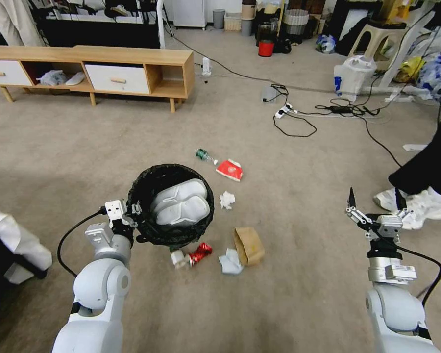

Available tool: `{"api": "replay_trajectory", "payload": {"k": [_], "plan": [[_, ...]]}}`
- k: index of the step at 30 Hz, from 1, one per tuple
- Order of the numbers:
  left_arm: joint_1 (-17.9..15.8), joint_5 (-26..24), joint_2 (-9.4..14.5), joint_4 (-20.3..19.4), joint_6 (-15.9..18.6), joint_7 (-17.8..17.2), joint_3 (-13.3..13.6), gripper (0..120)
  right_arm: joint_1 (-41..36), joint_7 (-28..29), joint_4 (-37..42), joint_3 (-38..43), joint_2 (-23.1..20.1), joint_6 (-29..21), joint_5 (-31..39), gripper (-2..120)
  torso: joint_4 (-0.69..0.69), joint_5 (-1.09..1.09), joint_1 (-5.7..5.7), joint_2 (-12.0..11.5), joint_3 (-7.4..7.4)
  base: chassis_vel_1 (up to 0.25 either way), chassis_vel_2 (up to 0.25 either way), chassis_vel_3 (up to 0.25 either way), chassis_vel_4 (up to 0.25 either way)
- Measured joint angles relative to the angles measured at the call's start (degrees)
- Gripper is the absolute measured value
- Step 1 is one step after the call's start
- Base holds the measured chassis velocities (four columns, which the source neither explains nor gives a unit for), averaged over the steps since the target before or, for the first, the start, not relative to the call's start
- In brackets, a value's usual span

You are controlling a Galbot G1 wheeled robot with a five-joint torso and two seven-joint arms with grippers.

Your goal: Pick up the trash bin and place the garbage on the floor into it.

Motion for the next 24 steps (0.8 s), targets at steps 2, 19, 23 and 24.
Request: {"api": "replay_trajectory", "payload": {"k": [2, 19, 23, 24], "plan": [[0.0, 0.0, 0.0, 0.0, 0.0, 0.0, 0.0, 4, 0.0, 0.0, 0.0, 0.0, 0.0, 0.1, 0.0, 100, -0.01, 0.0, 0.0, 0.0, 0.0, -0.255, 0.276, 0.266, -0.276], [0.0, 0.1, 0.0, -0.1, -0.1, -0.1, 0.0, 4, 0.1, -0.6, -0.3, 0.1, 0.4, 1.7, -0.1, 100, 0.0, 0.0, 0.0, 0.0, -0.01, -0.102, 0.105, 0.098, -0.1], [-0.2, 0.0, 0.0, 0.0, -0.1, -0.1, 0.0, 4, 0.2, -0.7, -0.5, 0.1, 0.4, 1.7, -0.1, 100, 0.0, 0.0, 0.0, 0.0, -0.01, 0.0, 0.0, 0.0, 0.0], [-0.3, 0.0, 0.0, 0.0, -0.1, -0.2, 0.0, 4, 0.3, -0.7, -0.6, 0.1, 0.4, 1.7, -0.1, 100, 0.0, 0.0, 0.0, 0.0, -0.01, 0.0, 0.0, 0.0, 0.0]]}}
